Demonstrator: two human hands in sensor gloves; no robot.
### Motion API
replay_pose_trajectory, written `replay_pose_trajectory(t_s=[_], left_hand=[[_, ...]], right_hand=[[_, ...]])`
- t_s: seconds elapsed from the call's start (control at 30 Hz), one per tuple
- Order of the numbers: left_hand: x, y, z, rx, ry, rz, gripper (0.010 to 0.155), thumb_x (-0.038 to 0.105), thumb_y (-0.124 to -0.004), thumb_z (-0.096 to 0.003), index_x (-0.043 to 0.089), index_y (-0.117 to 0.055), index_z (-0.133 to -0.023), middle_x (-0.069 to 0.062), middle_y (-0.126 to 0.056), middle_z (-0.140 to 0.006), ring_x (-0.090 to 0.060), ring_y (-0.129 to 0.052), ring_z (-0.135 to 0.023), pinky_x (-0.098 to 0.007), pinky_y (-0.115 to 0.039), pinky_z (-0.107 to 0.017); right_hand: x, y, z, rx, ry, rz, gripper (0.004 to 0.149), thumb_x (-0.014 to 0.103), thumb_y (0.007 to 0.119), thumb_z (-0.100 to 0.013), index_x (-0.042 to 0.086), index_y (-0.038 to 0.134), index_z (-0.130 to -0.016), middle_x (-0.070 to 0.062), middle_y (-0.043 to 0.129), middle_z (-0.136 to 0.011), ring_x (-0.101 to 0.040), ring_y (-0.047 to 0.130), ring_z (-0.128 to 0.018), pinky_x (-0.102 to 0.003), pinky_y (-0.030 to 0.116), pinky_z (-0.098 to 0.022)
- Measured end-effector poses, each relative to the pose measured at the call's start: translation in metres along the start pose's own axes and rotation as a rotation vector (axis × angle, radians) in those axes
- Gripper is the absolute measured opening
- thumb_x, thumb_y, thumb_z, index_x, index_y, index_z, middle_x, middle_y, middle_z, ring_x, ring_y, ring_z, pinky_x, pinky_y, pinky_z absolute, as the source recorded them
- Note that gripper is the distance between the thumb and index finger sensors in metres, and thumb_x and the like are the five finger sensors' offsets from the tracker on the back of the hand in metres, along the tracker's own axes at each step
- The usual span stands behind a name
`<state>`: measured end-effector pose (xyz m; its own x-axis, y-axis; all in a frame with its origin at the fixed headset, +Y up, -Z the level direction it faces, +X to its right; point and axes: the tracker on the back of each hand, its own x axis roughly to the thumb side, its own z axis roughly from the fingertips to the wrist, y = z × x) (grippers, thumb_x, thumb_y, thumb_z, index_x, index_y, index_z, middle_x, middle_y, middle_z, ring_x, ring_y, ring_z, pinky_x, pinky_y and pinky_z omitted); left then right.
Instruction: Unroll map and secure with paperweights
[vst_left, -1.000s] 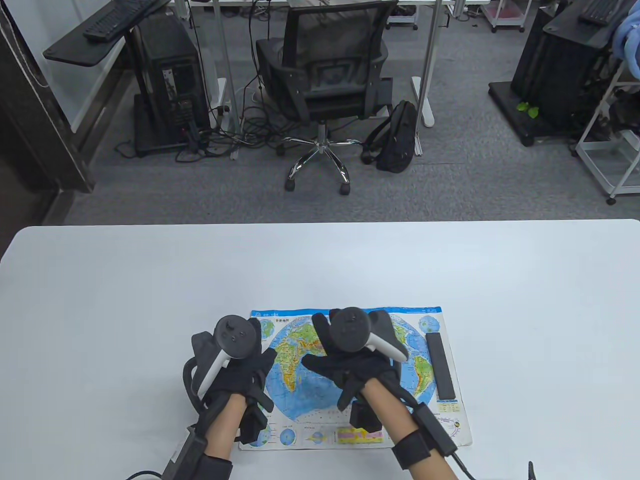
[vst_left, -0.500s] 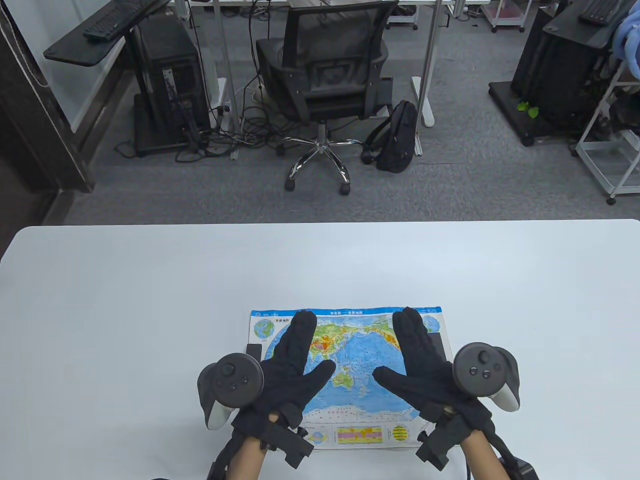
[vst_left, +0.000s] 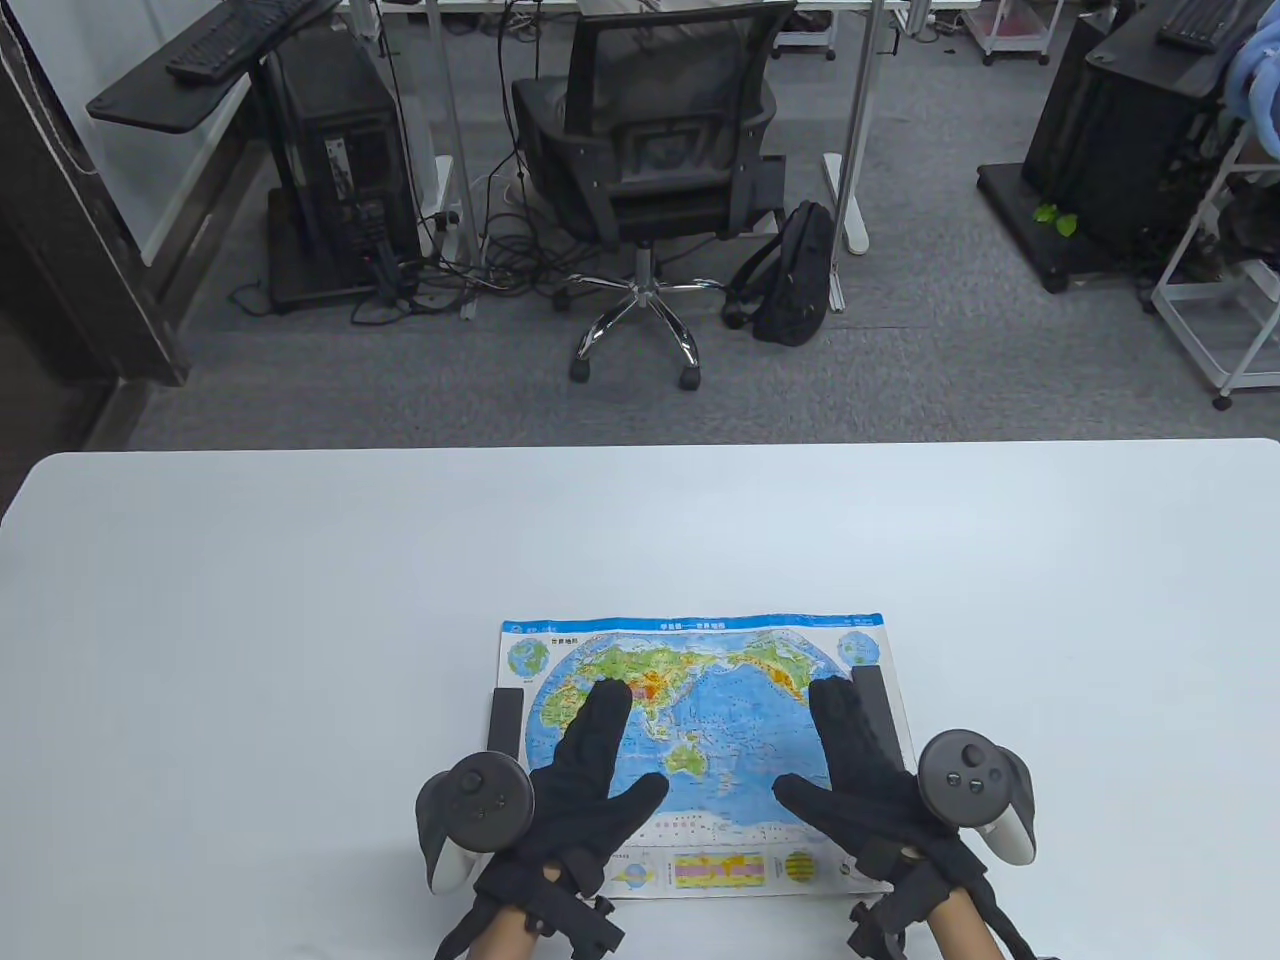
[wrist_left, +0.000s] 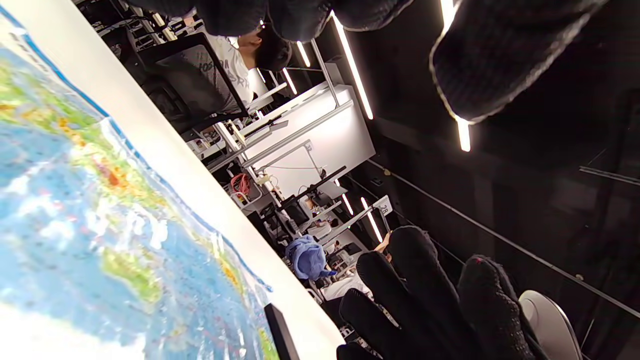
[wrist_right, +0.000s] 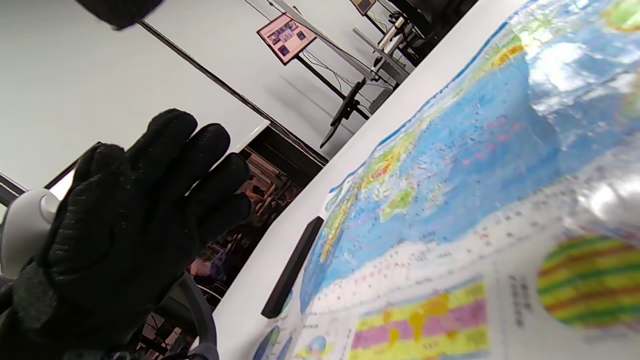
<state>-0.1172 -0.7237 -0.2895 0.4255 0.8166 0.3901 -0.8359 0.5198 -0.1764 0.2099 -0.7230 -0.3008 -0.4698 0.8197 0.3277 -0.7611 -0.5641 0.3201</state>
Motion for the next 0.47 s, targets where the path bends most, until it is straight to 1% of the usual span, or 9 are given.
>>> replay_pose_trajectory(t_s=[0.1,0.27,0.47], left_hand=[[-0.0013,-0.0039,-0.0012,-0.018,0.008,-0.027,0.081,0.056,-0.074,-0.0505,0.025,-0.029,-0.111,-0.015,-0.034,-0.116,-0.044,-0.042,-0.102,-0.062,-0.046,-0.070],[-0.0002,-0.0076,-0.0018,-0.044,0.007,-0.021,0.082,0.056,-0.074,-0.0507,0.025,-0.029,-0.111,-0.016,-0.034,-0.116,-0.044,-0.042,-0.102,-0.062,-0.045,-0.070],[0.0001,-0.0077,-0.0014,-0.042,0.012,-0.019,0.081,0.056,-0.074,-0.0506,0.025,-0.029,-0.111,-0.015,-0.034,-0.116,-0.044,-0.042,-0.102,-0.062,-0.045,-0.070]], right_hand=[[-0.0006,0.0035,0.0000,0.009,0.002,0.005,0.083,0.054,0.069,-0.056,0.016,0.014,-0.106,-0.031,0.004,-0.106,-0.067,0.013,-0.086,-0.083,0.027,-0.050],[-0.0008,0.0032,0.0000,0.011,0.006,0.020,0.083,0.054,0.068,-0.056,0.016,0.014,-0.106,-0.031,0.003,-0.106,-0.067,0.012,-0.086,-0.083,0.027,-0.050],[-0.0019,0.0029,0.0010,0.009,0.014,0.023,0.083,0.054,0.069,-0.056,0.016,0.014,-0.106,-0.031,0.003,-0.106,-0.067,0.012,-0.086,-0.084,0.027,-0.050]])
